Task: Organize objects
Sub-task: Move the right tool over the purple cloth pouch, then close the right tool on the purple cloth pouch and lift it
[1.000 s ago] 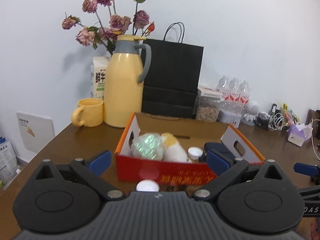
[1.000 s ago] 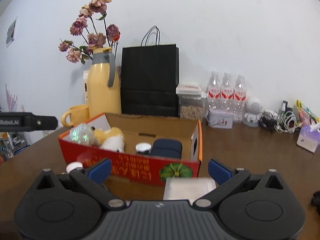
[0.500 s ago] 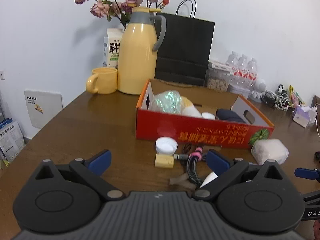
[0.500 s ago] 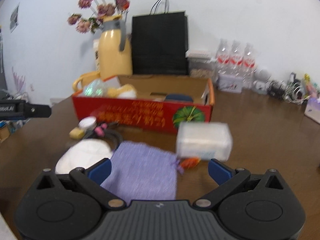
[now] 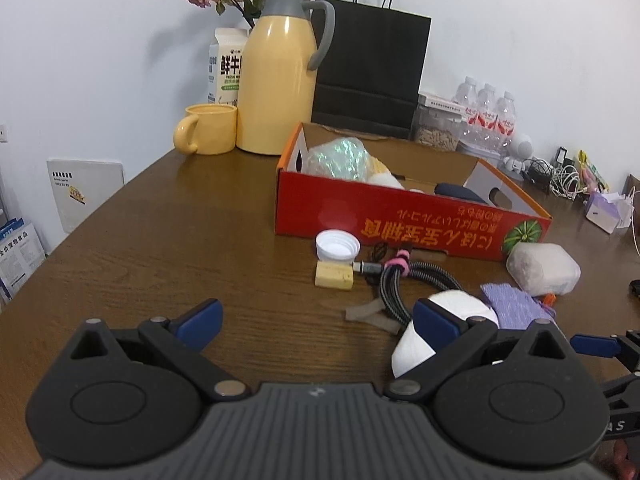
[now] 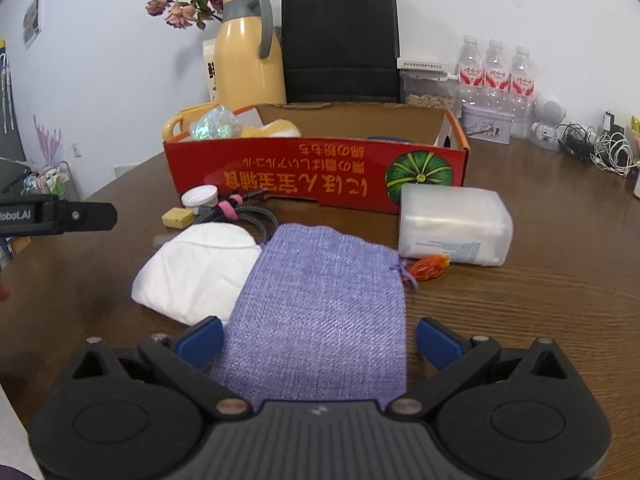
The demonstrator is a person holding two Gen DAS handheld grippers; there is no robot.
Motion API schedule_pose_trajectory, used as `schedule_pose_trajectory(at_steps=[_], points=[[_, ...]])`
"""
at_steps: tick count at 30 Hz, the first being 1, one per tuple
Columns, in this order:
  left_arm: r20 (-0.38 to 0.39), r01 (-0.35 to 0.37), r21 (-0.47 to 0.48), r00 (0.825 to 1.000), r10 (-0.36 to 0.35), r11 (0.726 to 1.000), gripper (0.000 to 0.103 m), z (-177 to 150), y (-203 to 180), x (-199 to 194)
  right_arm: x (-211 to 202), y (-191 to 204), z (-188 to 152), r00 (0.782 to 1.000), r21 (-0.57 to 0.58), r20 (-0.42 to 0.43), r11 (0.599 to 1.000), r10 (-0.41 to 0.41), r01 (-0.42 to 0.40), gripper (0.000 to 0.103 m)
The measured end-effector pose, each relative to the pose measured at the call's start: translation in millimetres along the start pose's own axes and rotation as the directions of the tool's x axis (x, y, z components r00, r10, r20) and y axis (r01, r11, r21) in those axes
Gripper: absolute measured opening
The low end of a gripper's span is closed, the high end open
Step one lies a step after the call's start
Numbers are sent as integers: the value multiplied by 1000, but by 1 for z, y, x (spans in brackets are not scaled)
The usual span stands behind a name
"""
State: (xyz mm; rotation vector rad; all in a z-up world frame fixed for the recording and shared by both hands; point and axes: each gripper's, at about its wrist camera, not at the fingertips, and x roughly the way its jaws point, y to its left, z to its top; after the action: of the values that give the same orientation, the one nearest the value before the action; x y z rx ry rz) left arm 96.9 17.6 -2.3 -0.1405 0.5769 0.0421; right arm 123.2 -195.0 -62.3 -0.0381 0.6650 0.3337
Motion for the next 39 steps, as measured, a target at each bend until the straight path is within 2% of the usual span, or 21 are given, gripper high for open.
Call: schedule_pose_trajectory(at_steps=[11,16,21,24,26,28,29,30,32,34,39], points=[[-28,17,2,999,-17,1000,103,-10,-3,2,4,2,-3,1000,-7,3,1000,-11,11,101],[-35,20,1,999,-20,1000,103,-12,-3,3,0,1,-5,999,-8,40,1000,-15,16,79],[-35,20,1,999,-20,1000,103,-12,-3,3,-5,-1,-9,997,7,79,1000,-19,19,44],[-37,20,4,999,-20,1000,103,-13,-4,3,-5,0,-11,996,-5,88,1000,-19,19,27],[-39,22,6,999,-22,1000,103,-14,-5,3,-6,3,-11,995,-21,94,1000,-16,19,24],[-40,23,8,999,-22,1000,103,-15,-6,3,-6,3,-11,995,-23,96,1000,-18,20,26],[-40,22,8,999,-22,1000,103,-15,-7,3,-7,2,-11,995,-13,96,1000,-21,22,40],[-39,22,8,999,-22,1000,103,-15,-7,2,-7,1,-10,995,-3,96,1000,-24,24,69],[-36,23,8,999,-23,1000,103,-14,-7,1,-9,0,-8,995,6,99,1000,-19,19,99],[-34,25,6,999,-24,1000,103,-14,-7,0,-11,4,-6,994,-5,107,1000,1,-1,98],[-34,31,7,999,-31,999,103,-15,-5,-1,5,19,-2,1000,-67,23,998,-4,5,99]])
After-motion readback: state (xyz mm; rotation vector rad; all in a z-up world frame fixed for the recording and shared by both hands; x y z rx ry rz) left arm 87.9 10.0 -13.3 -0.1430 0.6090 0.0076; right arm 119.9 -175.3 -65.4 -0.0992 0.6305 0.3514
